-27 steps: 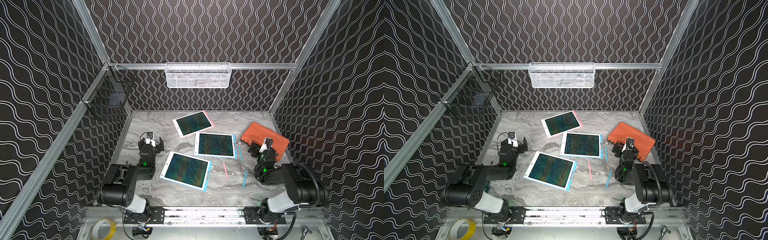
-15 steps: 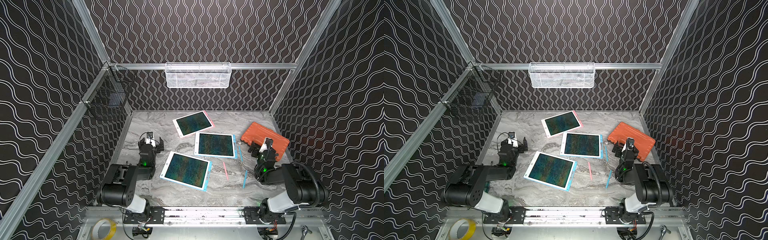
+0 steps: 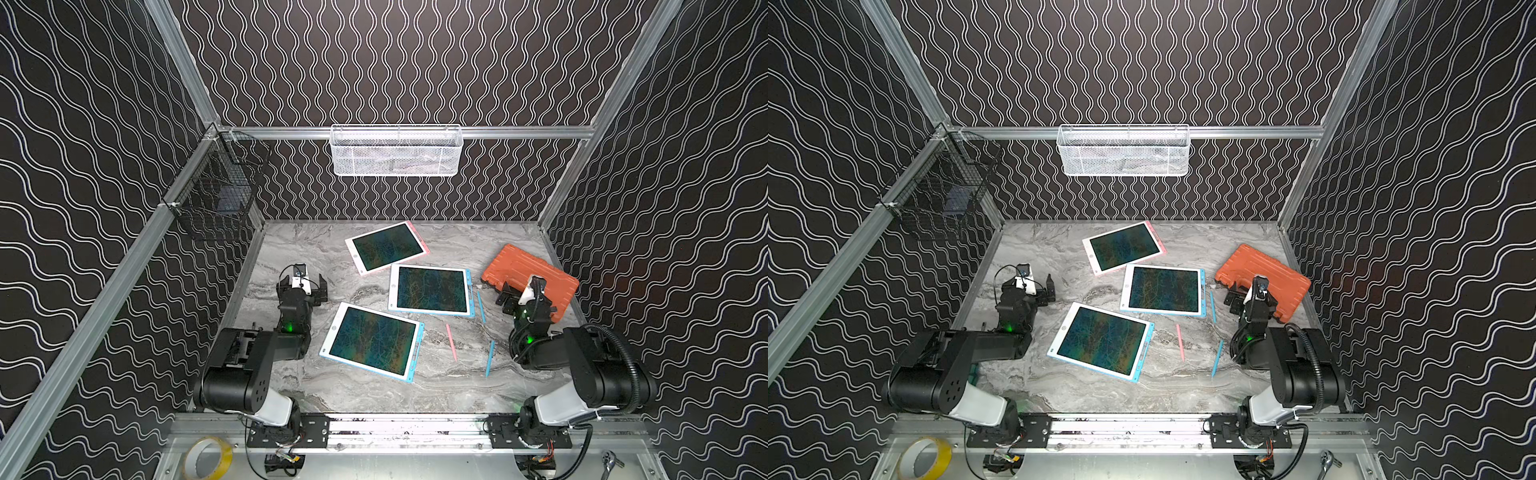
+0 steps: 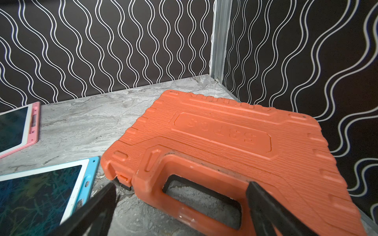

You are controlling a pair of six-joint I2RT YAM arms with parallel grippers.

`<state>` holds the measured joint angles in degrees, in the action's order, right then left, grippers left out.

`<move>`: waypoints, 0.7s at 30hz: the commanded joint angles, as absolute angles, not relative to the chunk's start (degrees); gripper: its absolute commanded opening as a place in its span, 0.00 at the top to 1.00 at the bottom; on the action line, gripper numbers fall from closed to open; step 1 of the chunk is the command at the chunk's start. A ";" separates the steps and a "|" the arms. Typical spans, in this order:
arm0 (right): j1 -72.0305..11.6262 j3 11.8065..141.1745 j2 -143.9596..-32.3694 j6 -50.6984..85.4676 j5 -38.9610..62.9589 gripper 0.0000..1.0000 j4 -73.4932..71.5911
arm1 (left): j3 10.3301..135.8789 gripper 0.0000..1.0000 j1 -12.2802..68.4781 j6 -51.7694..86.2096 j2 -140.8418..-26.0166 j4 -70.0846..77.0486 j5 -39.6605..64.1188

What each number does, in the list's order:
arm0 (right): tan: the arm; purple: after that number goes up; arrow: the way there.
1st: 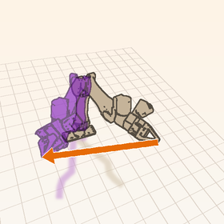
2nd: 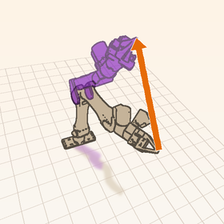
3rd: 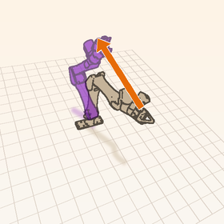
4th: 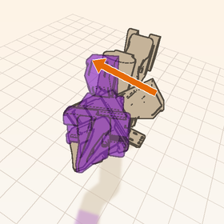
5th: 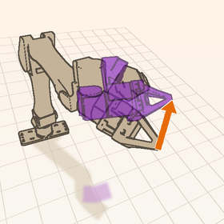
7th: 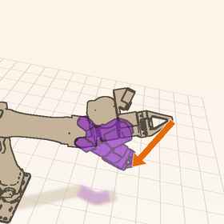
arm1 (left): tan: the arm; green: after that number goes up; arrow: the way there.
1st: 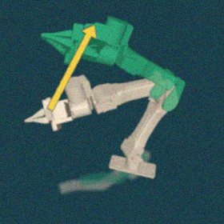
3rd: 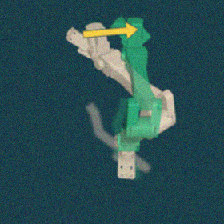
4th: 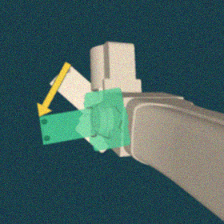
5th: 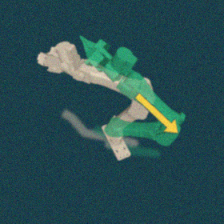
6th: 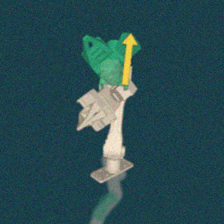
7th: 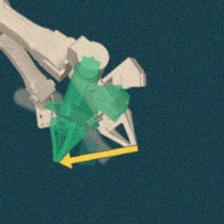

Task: Place the stylus back onto the writing tablet
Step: Move the writing tablet to the center of the board.

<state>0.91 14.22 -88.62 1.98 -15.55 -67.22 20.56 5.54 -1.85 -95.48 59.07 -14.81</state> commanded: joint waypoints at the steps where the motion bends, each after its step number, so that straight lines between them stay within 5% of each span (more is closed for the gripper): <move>1: 0.89 14.29 -88.59 2.46 -15.65 0.00 -69.75 | 20.58 0.01 5.45 -2.64 -95.45 60.73 -14.82; 13: 0.37 14.05 -87.75 2.61 -18.63 0.00 -70.17 | 20.37 0.01 5.45 -2.79 -95.00 60.94 -14.80; 21: -2.19 15.47 -76.63 1.47 -23.28 0.00 -58.40 | 30.87 0.01 5.51 1.76 -79.17 26.41 -13.24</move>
